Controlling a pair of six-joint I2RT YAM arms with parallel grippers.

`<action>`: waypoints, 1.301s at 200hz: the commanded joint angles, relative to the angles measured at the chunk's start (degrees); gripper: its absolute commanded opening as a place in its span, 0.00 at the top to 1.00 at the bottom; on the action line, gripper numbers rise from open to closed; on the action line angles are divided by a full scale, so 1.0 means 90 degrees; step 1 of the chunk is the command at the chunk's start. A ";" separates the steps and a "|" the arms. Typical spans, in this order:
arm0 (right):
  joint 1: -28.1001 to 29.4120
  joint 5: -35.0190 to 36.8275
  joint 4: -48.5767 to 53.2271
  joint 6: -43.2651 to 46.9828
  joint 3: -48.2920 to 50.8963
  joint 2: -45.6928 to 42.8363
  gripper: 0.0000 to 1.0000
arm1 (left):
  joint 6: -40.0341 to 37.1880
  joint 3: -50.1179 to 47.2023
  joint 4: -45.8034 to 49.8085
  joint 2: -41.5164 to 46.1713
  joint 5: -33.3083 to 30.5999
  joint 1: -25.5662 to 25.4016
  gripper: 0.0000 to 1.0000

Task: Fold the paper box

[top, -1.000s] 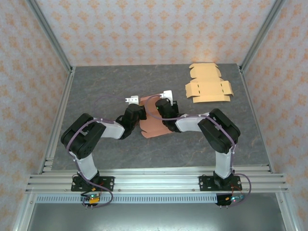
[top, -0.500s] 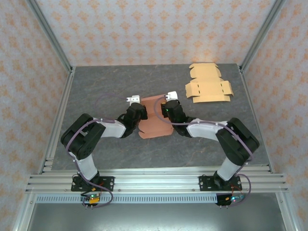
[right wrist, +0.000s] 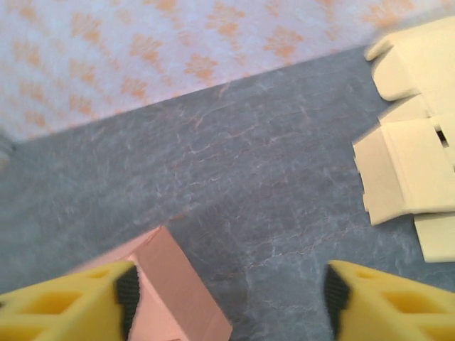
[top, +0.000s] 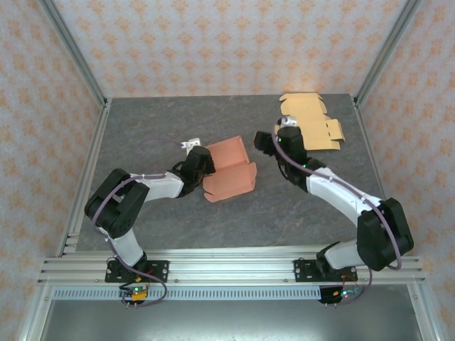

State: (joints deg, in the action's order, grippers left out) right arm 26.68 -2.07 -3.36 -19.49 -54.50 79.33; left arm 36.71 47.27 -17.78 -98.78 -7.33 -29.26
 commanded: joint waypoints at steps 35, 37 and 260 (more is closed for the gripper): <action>0.0451 -0.0801 0.2644 -0.4357 -0.0680 -0.0372 0.24 | 0.2984 0.0428 0.1824 0.0447 -0.0520 0.0086 1.00; 0.0487 -0.0822 0.2588 -0.4361 -0.0653 -0.0381 0.24 | 0.3034 0.0424 0.1818 0.0453 -0.0522 0.0084 1.00; 0.0983 -0.2054 0.3920 -0.1235 -0.3134 0.1995 0.96 | 0.5741 -0.0102 0.0429 0.0802 0.0027 0.0200 0.39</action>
State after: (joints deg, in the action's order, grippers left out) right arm 35.33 -25.76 26.24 -38.22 -77.65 96.51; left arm 90.08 50.46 -0.80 -93.80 -11.22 -28.08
